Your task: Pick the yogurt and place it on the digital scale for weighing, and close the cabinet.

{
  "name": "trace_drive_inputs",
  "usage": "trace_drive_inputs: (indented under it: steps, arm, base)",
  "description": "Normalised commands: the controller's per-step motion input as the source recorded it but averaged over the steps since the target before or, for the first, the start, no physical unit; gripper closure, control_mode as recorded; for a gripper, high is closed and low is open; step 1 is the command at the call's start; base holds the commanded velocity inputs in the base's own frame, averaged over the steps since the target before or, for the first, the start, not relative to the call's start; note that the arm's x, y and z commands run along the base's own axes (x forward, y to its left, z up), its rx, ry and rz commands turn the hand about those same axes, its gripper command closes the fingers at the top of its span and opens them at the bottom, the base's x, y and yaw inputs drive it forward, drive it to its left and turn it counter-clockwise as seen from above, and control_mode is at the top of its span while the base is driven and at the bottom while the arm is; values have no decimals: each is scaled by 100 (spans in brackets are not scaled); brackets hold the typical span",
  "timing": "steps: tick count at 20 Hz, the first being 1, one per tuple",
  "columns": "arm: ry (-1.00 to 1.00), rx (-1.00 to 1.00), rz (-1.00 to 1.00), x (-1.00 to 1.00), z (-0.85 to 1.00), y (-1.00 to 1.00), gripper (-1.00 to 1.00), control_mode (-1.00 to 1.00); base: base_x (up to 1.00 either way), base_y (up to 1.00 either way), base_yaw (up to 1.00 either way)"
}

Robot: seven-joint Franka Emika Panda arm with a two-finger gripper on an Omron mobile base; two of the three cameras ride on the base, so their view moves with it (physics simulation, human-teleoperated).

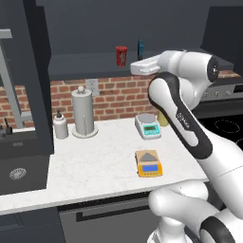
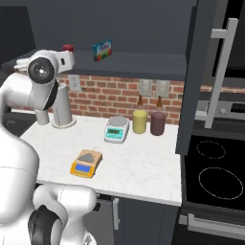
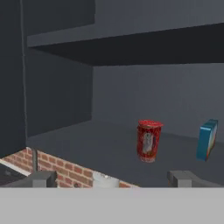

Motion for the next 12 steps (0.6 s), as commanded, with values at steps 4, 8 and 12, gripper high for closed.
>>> trace_drive_inputs:
  steps: [4, 8, 12]
  arm:
    - [0, -6, 1, 12, 2, 3, -100, -100]
    - [0, -2, -9, 23, 0, 0, -100, -100]
    - [2, -1, -9, 32, 0, 0, -100, -100]
  base:
    - [0, 0, 0]
    - [0, 0, 0]
    - [0, 0, 0]
